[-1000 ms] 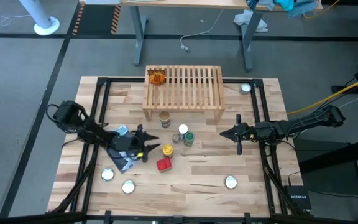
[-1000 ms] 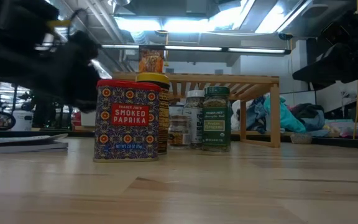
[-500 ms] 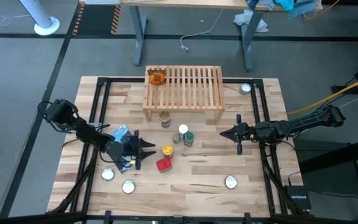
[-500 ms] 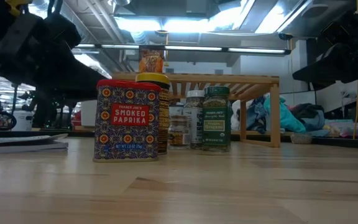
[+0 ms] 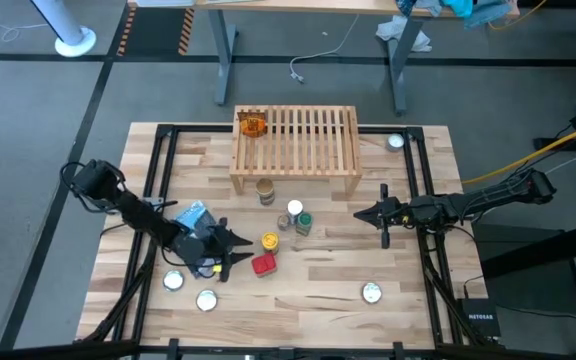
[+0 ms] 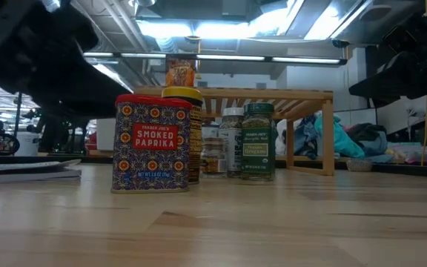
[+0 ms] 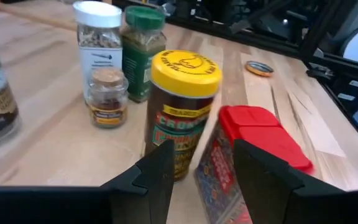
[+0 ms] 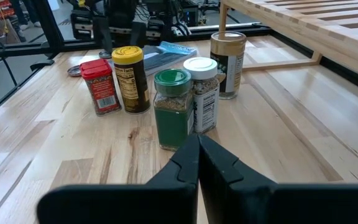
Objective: Shelf spices
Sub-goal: Put the red seasoning can on the shelf
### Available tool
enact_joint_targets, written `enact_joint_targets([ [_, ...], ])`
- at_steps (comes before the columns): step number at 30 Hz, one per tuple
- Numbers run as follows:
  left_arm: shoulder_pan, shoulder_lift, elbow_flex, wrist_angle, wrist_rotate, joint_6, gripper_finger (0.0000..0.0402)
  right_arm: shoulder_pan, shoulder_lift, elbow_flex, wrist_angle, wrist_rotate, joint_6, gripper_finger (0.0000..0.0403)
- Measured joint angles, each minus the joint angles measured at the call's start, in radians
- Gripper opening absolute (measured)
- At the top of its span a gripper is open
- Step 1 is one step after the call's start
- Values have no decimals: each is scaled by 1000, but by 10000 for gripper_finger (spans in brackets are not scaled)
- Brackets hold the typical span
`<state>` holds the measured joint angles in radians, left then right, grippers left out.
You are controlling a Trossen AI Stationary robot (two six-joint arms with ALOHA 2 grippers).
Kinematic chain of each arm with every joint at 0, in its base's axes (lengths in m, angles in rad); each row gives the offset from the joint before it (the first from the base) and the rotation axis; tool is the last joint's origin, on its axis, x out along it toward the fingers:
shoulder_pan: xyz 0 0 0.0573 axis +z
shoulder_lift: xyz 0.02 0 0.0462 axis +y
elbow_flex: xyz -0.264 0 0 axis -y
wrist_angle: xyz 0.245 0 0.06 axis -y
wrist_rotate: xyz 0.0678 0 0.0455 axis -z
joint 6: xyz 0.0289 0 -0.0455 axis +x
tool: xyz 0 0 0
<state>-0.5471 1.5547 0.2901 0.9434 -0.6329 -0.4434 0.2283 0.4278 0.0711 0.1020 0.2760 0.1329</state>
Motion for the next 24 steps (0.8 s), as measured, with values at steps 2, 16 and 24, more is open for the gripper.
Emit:
enact_joint_targets([
  [2, -37, 0, 0, 1, -56, 11, 155, 0, 0, 0, 0, 0, 0, 8],
  [16, -154, 0, 4, -19, -174, -58, 156, 0, 0, 0, 0, 0, 0, 8],
  [24, -154, 113, 87, -30, -176, -35, 256, 0, 0, 0, 0, 0, 0, 8],
])
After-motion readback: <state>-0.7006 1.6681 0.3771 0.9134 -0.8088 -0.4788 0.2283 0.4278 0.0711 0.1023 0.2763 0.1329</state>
